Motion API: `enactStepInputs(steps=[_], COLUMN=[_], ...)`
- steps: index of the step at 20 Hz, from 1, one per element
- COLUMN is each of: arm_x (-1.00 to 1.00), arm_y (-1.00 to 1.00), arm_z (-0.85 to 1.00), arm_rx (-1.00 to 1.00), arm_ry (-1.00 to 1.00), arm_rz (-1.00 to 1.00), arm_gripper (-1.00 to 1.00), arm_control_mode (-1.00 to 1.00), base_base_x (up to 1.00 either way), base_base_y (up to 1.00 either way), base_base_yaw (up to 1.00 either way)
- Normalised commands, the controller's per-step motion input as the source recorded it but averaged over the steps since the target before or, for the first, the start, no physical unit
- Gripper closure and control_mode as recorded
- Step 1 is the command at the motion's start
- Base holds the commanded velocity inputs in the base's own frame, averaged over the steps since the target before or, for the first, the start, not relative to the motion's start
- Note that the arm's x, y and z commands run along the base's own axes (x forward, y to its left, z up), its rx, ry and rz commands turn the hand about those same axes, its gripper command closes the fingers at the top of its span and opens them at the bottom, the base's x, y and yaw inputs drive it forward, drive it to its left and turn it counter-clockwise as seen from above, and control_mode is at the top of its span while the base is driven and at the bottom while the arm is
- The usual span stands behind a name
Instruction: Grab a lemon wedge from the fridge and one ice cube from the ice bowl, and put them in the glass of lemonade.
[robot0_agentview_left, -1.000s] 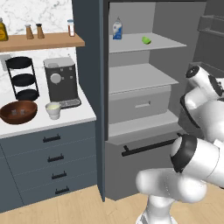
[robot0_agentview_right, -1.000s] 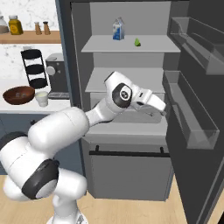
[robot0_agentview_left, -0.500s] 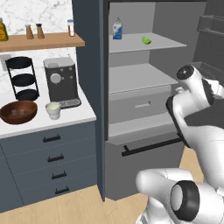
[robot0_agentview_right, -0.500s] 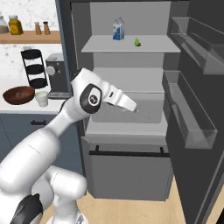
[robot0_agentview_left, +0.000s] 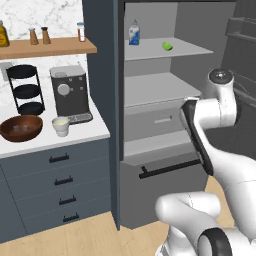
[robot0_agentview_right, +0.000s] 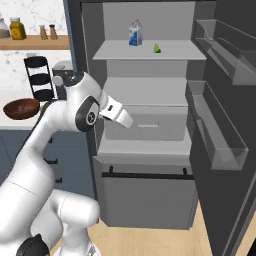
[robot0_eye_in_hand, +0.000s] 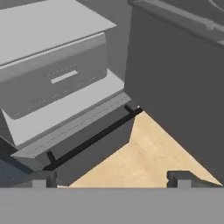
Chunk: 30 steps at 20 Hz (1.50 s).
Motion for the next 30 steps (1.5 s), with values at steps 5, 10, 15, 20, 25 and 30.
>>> enactStepInputs(steps=[5,10,15,20,25,30], arm_x=[-0.31,-0.83,-0.56,0.00,0.00,-0.17], arm_y=[0.58,0.26,0.18,0.00,-0.29,0.01], arm_z=[0.34,0.01,0.05,0.00,-0.04,0.01], arm_rx=[0.16,0.19,0.06,0.00,0.14,0.00], arm_ry=[0.01,-0.02,0.00,0.00,0.02,-0.16], arm_rz=[0.24,0.13,0.02,0.00,-0.06,0.00], arm_gripper=[-1.00,-1.00,-1.00,-1.00,-1.00,-1.00], arm_control_mode=[-1.00,-1.00,-1.00,-1.00,-1.00,-1.00], base_base_x=[0.00,0.00,0.00,0.00,0.00,0.00], base_base_y=[0.00,0.00,0.00,0.00,0.00,0.00], base_base_yaw=[0.00,0.00,0.00,0.00,0.00,0.00])
